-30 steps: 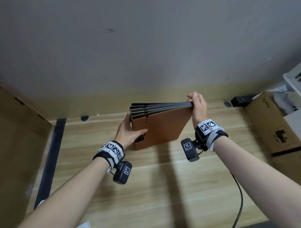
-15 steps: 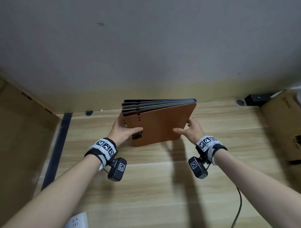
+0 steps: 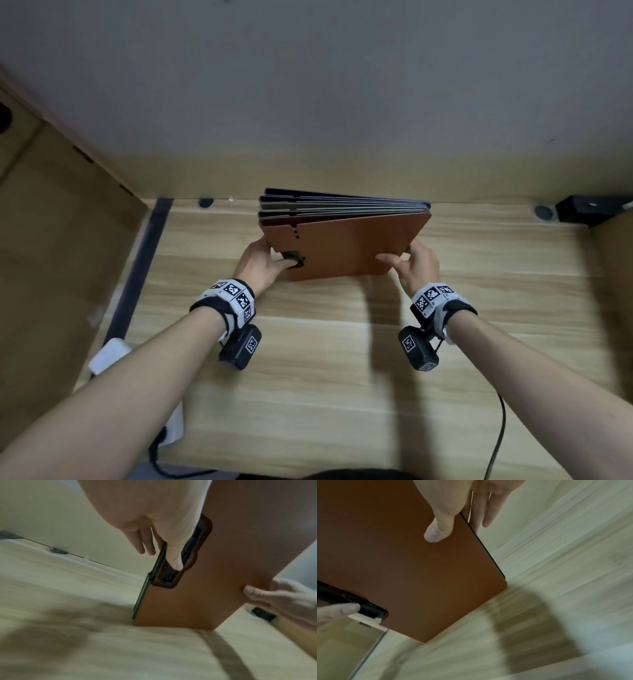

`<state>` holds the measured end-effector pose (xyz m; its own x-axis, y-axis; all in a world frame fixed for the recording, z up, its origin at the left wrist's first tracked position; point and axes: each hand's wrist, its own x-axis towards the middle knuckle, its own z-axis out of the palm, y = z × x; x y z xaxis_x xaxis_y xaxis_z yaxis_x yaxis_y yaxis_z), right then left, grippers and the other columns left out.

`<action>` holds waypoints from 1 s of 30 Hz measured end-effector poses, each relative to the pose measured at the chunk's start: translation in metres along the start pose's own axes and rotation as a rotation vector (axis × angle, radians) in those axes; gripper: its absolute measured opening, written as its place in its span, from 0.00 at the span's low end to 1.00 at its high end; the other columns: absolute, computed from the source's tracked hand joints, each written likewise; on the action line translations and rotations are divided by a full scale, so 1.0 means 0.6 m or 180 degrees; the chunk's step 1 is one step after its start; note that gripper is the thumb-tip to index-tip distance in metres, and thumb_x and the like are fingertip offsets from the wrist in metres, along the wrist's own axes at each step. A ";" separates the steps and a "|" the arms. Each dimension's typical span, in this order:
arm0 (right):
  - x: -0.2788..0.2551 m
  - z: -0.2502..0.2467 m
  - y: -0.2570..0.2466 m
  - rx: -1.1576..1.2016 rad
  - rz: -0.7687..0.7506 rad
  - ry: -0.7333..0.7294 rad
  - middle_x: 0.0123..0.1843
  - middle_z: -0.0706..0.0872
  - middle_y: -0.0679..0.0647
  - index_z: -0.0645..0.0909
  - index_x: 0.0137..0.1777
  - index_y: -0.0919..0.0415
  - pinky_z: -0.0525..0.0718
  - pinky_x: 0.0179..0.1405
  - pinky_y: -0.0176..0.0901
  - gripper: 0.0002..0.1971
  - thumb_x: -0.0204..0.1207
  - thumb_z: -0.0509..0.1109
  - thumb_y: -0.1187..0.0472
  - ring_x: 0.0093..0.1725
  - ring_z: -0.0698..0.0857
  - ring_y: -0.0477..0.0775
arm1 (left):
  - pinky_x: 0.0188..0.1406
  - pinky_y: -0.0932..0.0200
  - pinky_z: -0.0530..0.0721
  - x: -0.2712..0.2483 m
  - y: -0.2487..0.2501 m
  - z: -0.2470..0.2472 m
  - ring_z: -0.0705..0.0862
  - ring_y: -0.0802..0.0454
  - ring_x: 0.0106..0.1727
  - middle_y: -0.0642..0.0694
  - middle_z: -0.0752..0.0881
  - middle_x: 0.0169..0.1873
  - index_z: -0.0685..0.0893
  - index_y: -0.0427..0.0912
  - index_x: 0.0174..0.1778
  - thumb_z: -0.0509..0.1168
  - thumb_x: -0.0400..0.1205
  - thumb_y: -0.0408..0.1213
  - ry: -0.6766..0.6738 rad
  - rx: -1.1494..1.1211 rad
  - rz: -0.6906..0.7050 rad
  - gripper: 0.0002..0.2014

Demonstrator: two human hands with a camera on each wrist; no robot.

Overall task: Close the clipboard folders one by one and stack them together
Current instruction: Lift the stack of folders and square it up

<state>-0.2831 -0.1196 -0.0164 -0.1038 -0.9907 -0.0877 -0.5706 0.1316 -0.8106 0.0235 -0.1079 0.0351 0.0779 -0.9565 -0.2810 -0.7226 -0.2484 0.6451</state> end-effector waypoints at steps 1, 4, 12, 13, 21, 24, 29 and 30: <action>-0.004 -0.001 -0.001 -0.0084 -0.0018 0.0002 0.42 0.92 0.52 0.86 0.50 0.53 0.85 0.48 0.51 0.17 0.66 0.80 0.45 0.40 0.89 0.55 | 0.58 0.49 0.86 -0.004 -0.003 0.002 0.87 0.45 0.56 0.46 0.89 0.56 0.83 0.43 0.61 0.76 0.73 0.50 0.0002 0.0040 0.0017 0.23; -0.011 -0.001 -0.002 -0.0231 -0.0080 0.0030 0.40 0.92 0.54 0.87 0.49 0.55 0.83 0.44 0.51 0.16 0.68 0.79 0.45 0.38 0.88 0.58 | 0.54 0.50 0.86 -0.015 0.000 0.001 0.88 0.46 0.53 0.49 0.90 0.54 0.84 0.45 0.59 0.74 0.74 0.53 -0.0011 0.0180 0.0092 0.21; -0.024 0.000 -0.049 -0.0371 -0.0242 -0.0007 0.43 0.92 0.49 0.85 0.51 0.52 0.85 0.44 0.51 0.21 0.68 0.74 0.37 0.43 0.89 0.55 | 0.50 0.47 0.88 -0.017 -0.004 -0.066 0.88 0.40 0.53 0.45 0.89 0.58 0.76 0.50 0.67 0.75 0.73 0.53 -0.0269 0.0624 0.0498 0.28; -0.025 0.007 -0.057 -0.0368 -0.0268 -0.0024 0.43 0.92 0.47 0.85 0.52 0.51 0.85 0.44 0.51 0.22 0.67 0.74 0.36 0.43 0.88 0.54 | 0.52 0.47 0.87 -0.014 -0.012 -0.080 0.88 0.41 0.55 0.46 0.89 0.60 0.77 0.50 0.67 0.75 0.73 0.52 -0.0314 0.0598 0.0527 0.28; 0.000 0.133 -0.159 0.0282 0.0206 -0.0407 0.52 0.92 0.48 0.83 0.59 0.53 0.88 0.56 0.56 0.32 0.58 0.79 0.36 0.51 0.90 0.50 | 0.73 0.53 0.75 0.032 -0.090 -0.237 0.82 0.55 0.65 0.47 0.84 0.67 0.79 0.42 0.70 0.75 0.77 0.44 -0.0789 -0.0505 0.0142 0.27; 0.003 0.208 -0.188 0.0344 0.0514 -0.0628 0.53 0.91 0.49 0.82 0.60 0.54 0.87 0.58 0.57 0.32 0.59 0.80 0.39 0.52 0.90 0.52 | 0.79 0.48 0.68 0.057 -0.134 -0.283 0.72 0.48 0.77 0.48 0.75 0.74 0.72 0.38 0.77 0.71 0.78 0.50 -0.1033 -0.0528 -0.0120 0.34; 0.008 0.334 -0.219 0.0328 0.0901 -0.0849 0.54 0.89 0.54 0.80 0.61 0.58 0.88 0.58 0.58 0.27 0.65 0.82 0.48 0.52 0.89 0.57 | 0.72 0.54 0.69 0.083 -0.234 -0.318 0.71 0.44 0.79 0.42 0.75 0.76 0.71 0.38 0.79 0.65 0.84 0.45 -0.1189 -0.0662 -0.0682 0.28; 0.012 0.361 -0.221 0.0292 0.0931 -0.0884 0.53 0.89 0.54 0.81 0.59 0.58 0.87 0.58 0.59 0.26 0.64 0.82 0.47 0.52 0.89 0.57 | 0.75 0.51 0.68 0.086 -0.259 -0.320 0.69 0.43 0.81 0.41 0.72 0.79 0.68 0.36 0.81 0.66 0.84 0.46 -0.1121 -0.0703 -0.0826 0.31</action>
<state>-0.0320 -0.1515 -0.0351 -0.0199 -0.8851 -0.4649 -0.4735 0.4179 -0.7753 0.2717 -0.1483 0.0570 -0.0284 -0.7584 -0.6512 -0.5442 -0.5347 0.6465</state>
